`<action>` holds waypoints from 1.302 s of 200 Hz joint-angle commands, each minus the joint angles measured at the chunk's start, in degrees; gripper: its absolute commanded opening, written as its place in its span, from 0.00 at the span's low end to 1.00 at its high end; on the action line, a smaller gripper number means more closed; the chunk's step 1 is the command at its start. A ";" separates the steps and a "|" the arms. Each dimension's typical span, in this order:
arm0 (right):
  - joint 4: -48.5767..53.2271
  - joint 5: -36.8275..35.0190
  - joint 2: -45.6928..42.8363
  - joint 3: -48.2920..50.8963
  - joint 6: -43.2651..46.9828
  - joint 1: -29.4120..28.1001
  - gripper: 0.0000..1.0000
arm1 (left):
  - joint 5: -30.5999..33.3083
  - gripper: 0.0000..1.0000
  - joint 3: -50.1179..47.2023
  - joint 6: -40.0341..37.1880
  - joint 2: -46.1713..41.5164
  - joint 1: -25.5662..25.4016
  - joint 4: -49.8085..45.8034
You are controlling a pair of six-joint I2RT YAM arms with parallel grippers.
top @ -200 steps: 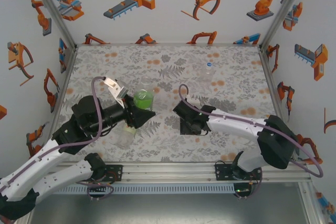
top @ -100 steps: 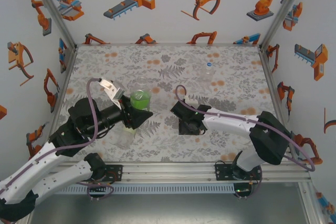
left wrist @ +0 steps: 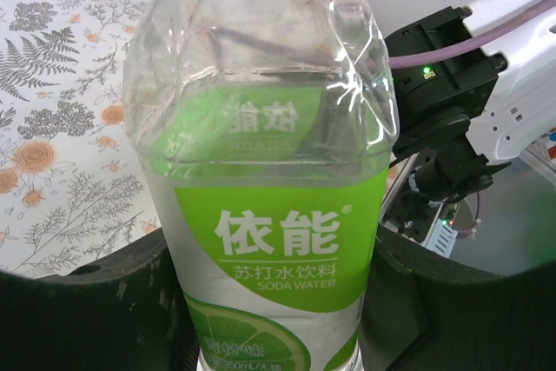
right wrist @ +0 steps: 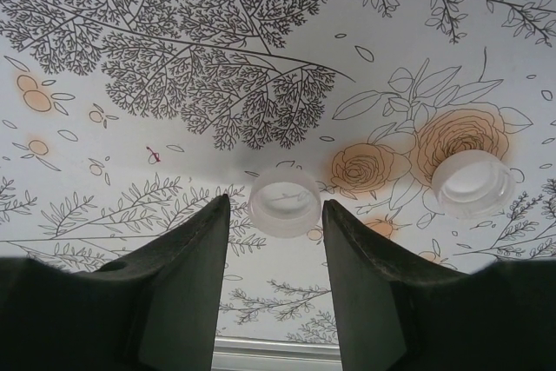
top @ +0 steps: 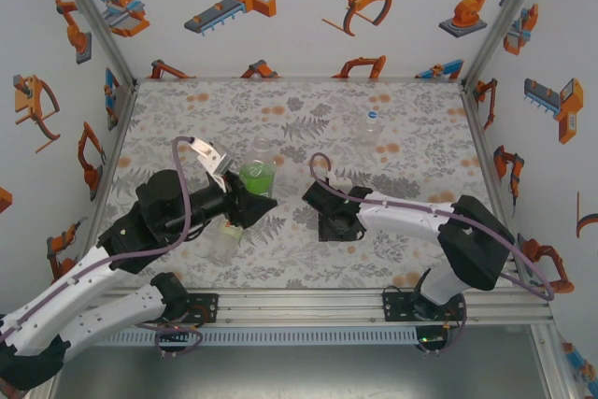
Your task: Screw on the bottle caps
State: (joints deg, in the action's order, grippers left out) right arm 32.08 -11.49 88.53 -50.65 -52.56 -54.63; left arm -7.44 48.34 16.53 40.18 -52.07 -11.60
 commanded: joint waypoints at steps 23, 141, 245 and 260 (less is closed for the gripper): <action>2.00 -1.11 0.20 -1.89 0.48 -0.39 0.47 | -0.39 0.00 1.15 0.54 -0.73 0.26 0.84; 4.23 -1.34 1.17 -3.66 1.07 -0.34 0.46 | 0.23 0.00 0.27 1.22 -1.42 0.39 1.42; 2.31 -0.03 2.87 -2.15 0.37 -0.39 0.46 | 0.89 0.00 0.19 1.04 -1.71 0.48 1.11; 1.85 0.34 3.01 -1.72 0.09 -0.34 0.46 | 0.85 0.00 0.09 1.03 -1.71 0.48 1.15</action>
State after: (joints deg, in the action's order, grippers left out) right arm 34.00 -11.42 90.85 -53.36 -51.90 -54.63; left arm -6.87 48.34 16.82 38.85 -52.03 -11.57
